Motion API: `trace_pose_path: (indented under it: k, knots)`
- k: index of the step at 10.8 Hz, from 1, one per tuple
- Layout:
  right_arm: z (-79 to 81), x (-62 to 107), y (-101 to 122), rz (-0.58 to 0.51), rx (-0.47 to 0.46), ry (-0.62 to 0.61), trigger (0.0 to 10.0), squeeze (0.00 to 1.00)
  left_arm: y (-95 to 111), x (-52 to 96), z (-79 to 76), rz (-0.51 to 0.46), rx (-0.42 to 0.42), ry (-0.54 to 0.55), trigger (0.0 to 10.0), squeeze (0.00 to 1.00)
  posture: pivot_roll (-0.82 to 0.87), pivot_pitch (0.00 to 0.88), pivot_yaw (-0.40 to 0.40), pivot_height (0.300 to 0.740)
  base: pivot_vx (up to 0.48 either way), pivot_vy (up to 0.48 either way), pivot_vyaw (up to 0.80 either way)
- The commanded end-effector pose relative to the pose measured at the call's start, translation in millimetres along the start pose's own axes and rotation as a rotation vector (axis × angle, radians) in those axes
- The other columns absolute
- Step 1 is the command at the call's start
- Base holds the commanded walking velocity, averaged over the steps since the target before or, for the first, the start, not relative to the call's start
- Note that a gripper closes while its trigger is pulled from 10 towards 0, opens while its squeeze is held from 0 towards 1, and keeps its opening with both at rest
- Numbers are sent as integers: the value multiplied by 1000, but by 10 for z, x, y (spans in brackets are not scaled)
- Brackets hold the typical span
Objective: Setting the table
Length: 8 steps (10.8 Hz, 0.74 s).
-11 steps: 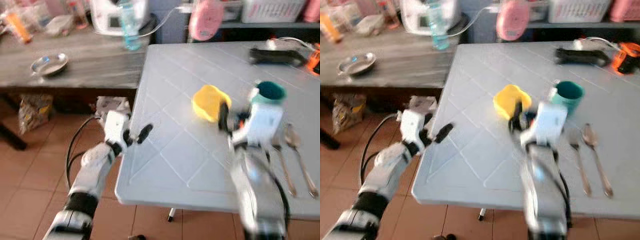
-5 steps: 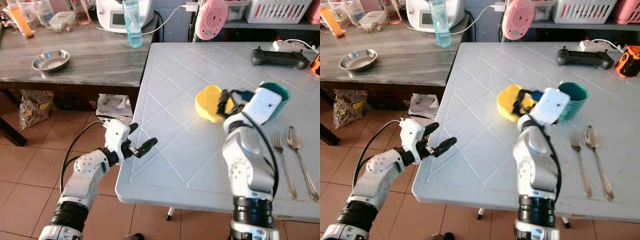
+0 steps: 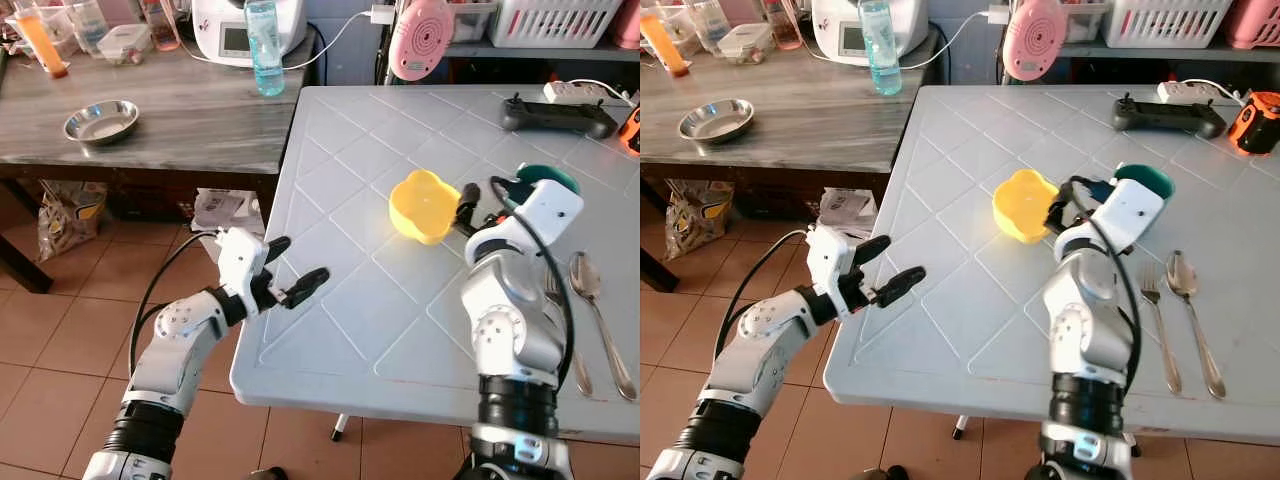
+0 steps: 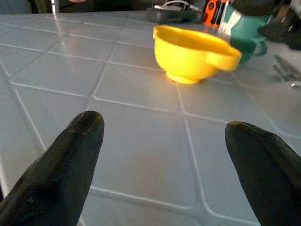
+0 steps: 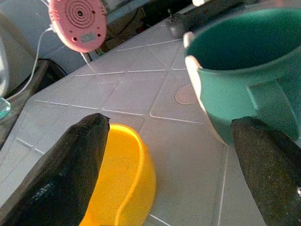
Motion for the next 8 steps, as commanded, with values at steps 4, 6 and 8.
trace_pose_path:
  k: [4, 6, 8]
  knots:
    - [60, -122, -60, 54, -54, 20, 10000, 0, 125, -14, -341, -29, 70, -159, 10000, 0, 70, 128, 19, 740, 0, 0, 0]
    - [220, -198, -132, 108, -74, 72, 10000, 0, 122, -11, -410, -16, 87, -179, 10000, 0, 68, 131, 17, 740, 0, 0, 0]
    - [315, -216, -233, 162, -99, 87, 10000, 0, 80, 8, -445, 2, 97, -193, 10000, 0, 70, 132, 15, 740, 0, 0, 0]
Point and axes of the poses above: a point about 5 cm out from each wrist's last joint towards the gripper, its own x axis pointing back from the gripper into the wrist, its own y axis along the axis of the wrist's last joint, z = x × y, the point moved 5 cm from there along -x, pointing out of the wrist towards the gripper, and after that the axes turned 2 degrees about x, right-handed, at the moved point
